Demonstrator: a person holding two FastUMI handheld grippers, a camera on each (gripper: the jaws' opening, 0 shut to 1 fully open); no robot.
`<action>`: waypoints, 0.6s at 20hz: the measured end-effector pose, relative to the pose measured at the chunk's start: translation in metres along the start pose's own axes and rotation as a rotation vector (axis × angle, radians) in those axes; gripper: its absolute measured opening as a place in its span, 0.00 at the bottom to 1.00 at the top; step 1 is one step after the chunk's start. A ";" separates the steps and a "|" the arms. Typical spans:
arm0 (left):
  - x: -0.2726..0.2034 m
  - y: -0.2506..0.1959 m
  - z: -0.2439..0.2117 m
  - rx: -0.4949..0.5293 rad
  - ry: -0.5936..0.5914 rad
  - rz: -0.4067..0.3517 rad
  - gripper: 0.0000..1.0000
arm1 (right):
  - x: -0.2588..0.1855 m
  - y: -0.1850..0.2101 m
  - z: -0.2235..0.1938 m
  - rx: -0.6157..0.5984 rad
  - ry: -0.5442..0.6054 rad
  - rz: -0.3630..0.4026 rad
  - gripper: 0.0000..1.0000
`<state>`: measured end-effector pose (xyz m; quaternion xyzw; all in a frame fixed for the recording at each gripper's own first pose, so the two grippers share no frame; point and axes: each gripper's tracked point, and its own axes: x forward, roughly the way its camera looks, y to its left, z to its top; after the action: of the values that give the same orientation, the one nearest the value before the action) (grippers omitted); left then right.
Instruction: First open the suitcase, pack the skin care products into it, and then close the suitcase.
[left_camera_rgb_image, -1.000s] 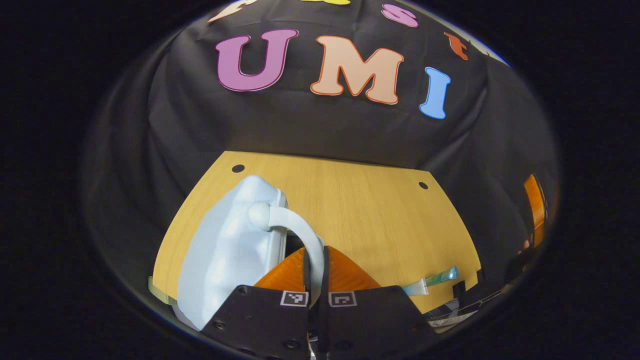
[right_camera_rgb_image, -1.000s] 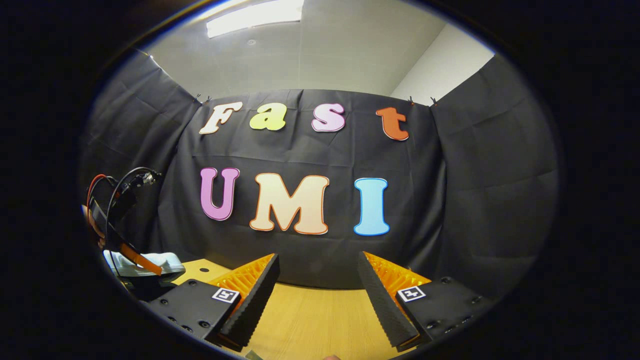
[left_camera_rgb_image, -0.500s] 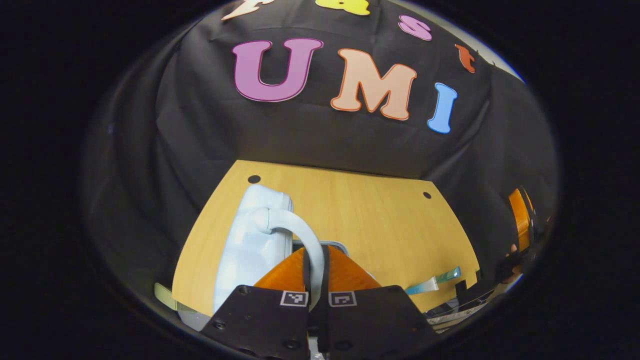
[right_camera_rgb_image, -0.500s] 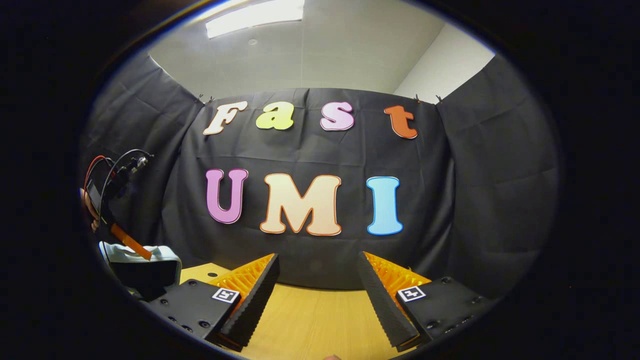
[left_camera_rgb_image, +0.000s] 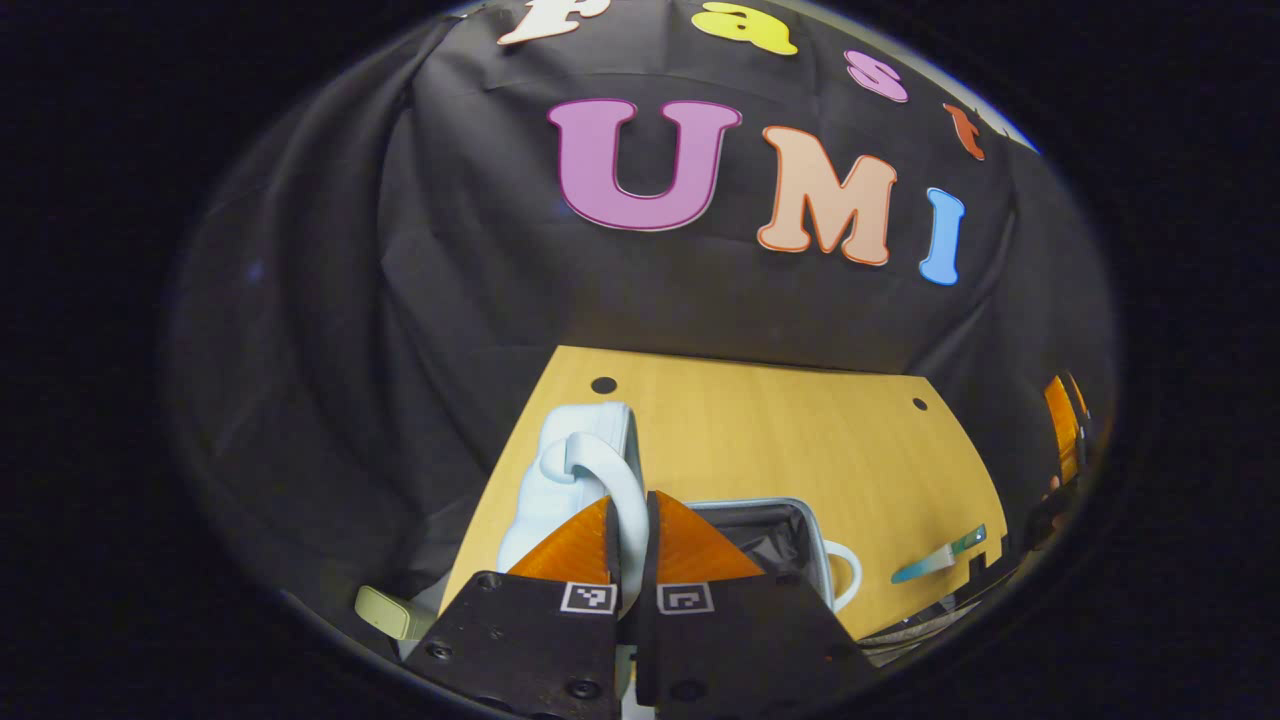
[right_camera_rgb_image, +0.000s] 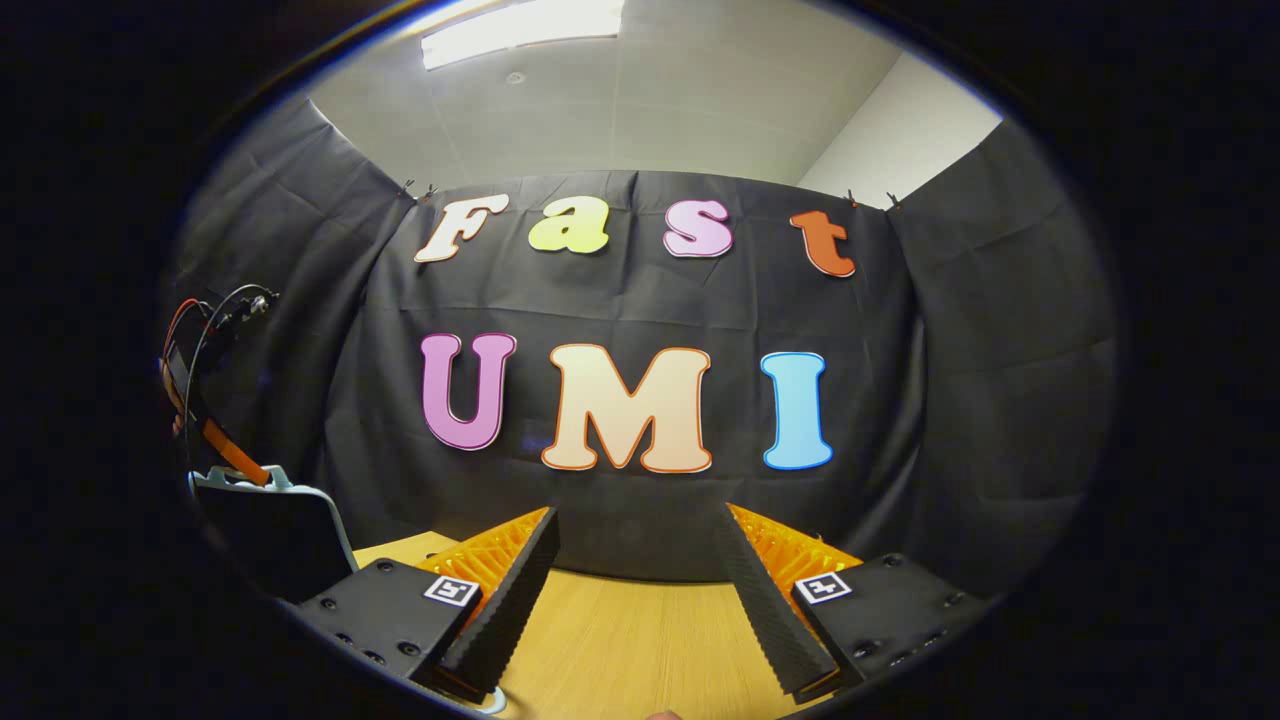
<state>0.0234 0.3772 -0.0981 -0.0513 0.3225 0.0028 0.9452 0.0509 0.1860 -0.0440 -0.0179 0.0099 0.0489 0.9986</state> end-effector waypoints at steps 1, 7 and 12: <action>0.001 0.012 -0.003 -0.013 0.003 0.014 0.00 | 0.001 0.008 -0.001 -0.006 0.002 0.005 0.99; 0.008 0.095 -0.020 -0.045 0.008 0.130 0.00 | 0.004 0.041 0.005 -0.039 -0.009 0.034 0.96; 0.025 0.154 -0.050 -0.126 0.056 0.192 0.00 | 0.006 0.059 0.003 -0.042 0.010 0.055 0.96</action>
<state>0.0067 0.5244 -0.1671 -0.0795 0.3514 0.1119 0.9261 0.0508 0.2451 -0.0435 -0.0390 0.0145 0.0762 0.9962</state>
